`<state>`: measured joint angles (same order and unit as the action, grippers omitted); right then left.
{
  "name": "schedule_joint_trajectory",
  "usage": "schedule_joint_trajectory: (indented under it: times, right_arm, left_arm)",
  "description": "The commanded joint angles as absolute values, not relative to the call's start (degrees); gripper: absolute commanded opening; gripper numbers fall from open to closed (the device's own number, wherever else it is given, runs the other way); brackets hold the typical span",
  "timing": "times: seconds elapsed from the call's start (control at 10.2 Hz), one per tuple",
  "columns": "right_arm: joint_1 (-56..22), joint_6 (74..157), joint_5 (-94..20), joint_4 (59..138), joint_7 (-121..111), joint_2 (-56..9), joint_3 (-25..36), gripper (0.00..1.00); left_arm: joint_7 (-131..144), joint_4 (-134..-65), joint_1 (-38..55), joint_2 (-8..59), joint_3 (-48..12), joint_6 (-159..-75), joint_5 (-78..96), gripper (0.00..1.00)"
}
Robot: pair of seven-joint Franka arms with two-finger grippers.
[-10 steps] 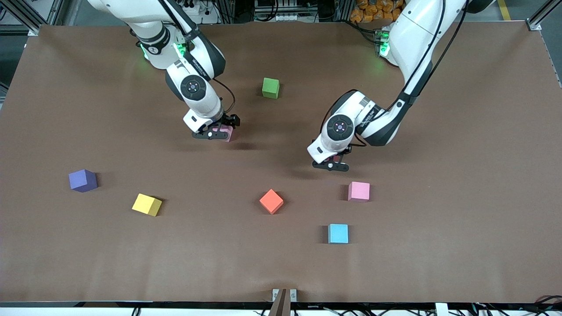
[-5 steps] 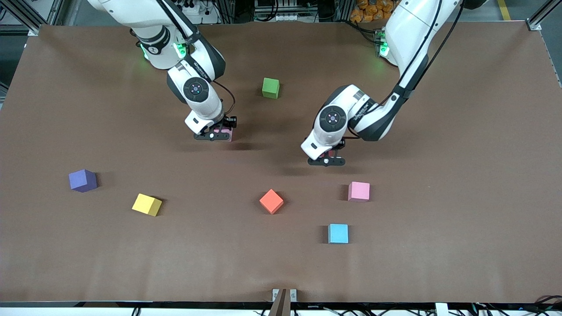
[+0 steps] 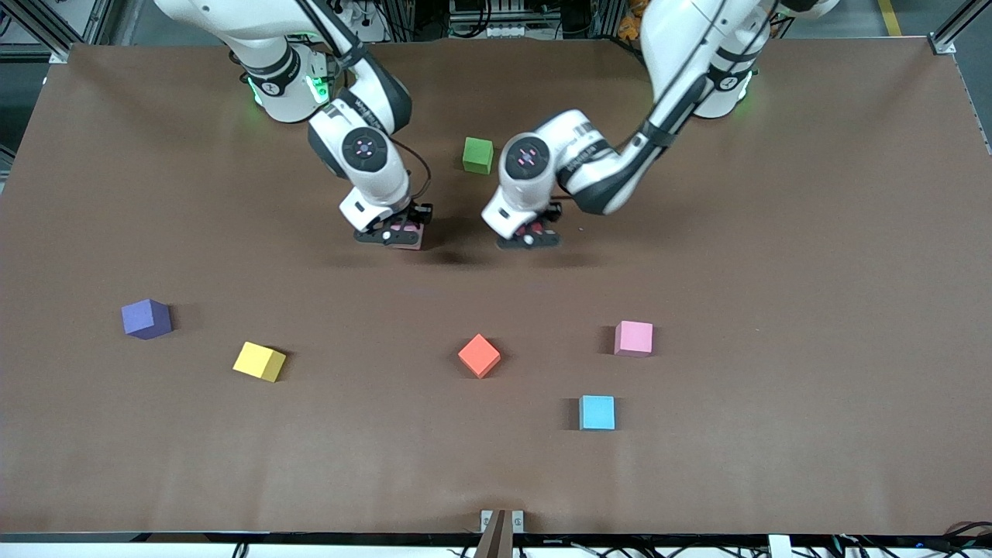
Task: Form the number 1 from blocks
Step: 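Carry the red cube beside the green cube with the left gripper and release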
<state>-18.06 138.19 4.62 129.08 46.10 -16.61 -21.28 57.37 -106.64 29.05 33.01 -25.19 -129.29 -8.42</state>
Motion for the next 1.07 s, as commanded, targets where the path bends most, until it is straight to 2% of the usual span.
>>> schedule_joint_trajectory:
  times: [0.0,0.29,0.68,0.98]
  right_arm:
    - [-17.4,135.9,5.8,127.7,47.1,-16.3,-21.0,0.00]
    - [-12.7,126.3,6.0,122.0,43.6,-16.2,-20.1,0.00]
    - [-7.1,125.9,6.0,121.7,37.1,-15.7,-19.2,0.00]
    - [-6.2,126.0,6.0,121.9,36.8,-16.1,-19.2,0.00]
  left_arm:
    - [59.8,-105.3,32.2,34.1,-26.4,-129.3,-8.1,0.00]
    - [62.3,-100.8,36.6,37.6,-26.4,-129.5,-7.7,0.00]
    - [62.4,-96.7,39.4,41.7,-26.3,-129.8,-7.7,0.00]
    - [62.5,-96.8,41.1,42.5,-26.3,-129.8,-7.6,0.00]
